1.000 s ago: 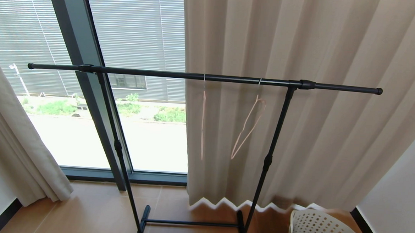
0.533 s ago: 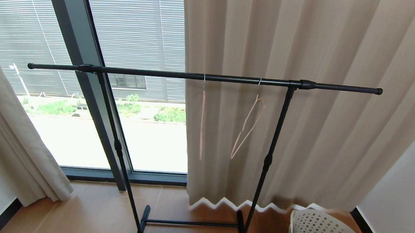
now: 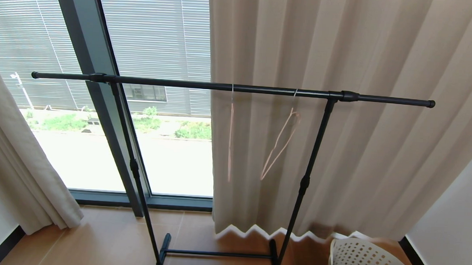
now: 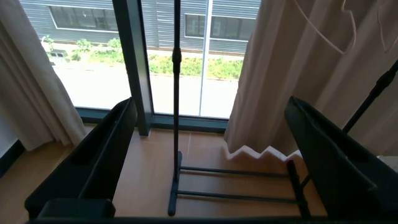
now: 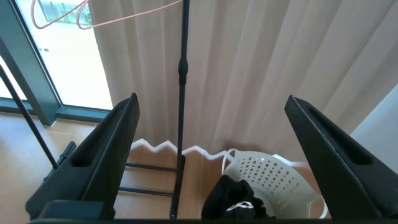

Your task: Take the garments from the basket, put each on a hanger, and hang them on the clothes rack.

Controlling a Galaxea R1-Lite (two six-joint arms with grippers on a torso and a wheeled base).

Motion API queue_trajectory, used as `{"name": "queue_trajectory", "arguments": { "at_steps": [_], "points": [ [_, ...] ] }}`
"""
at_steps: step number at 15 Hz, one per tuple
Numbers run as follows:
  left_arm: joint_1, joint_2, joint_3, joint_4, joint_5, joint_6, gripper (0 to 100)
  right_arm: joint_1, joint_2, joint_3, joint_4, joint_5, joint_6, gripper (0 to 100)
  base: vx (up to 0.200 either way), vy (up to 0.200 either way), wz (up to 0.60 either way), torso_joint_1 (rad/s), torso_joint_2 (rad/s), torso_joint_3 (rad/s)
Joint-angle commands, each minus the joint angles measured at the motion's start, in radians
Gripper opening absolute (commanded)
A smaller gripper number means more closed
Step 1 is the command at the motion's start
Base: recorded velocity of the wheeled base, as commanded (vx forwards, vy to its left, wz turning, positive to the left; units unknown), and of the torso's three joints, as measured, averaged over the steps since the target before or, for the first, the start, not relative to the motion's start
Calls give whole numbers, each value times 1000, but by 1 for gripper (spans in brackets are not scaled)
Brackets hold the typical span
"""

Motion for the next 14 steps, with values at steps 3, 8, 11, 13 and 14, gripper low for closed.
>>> {"name": "queue_trajectory", "arguments": {
  "at_steps": [3, 8, 11, 13, 14],
  "points": [
    [0, 1, -2, 2, 0, -2, 100, -1, 1, 0, 0, 0, 0, 100, 0, 0, 0, 0, 0, 0],
    [0, 1, -3, 2, -1, -6, 100, 0, 1, 0, 0, 0, 0, 100, 0, 0, 0, 0, 0, 0],
    [0, 1, -3, 2, 0, -6, 100, -1, 1, 0, 0, 0, 0, 100, 0, 0, 0, 0, 0, 0],
    [0, 1, -3, 2, 0, -6, 100, 0, 1, 0, 0, 0, 0, 100, 0, 0, 0, 0, 0, 0],
    [0, 1, -3, 2, 0, -6, 100, -1, 1, 0, 0, -1, 0, 100, 0, 0, 0, 0, 0, 0]
  ]
}}
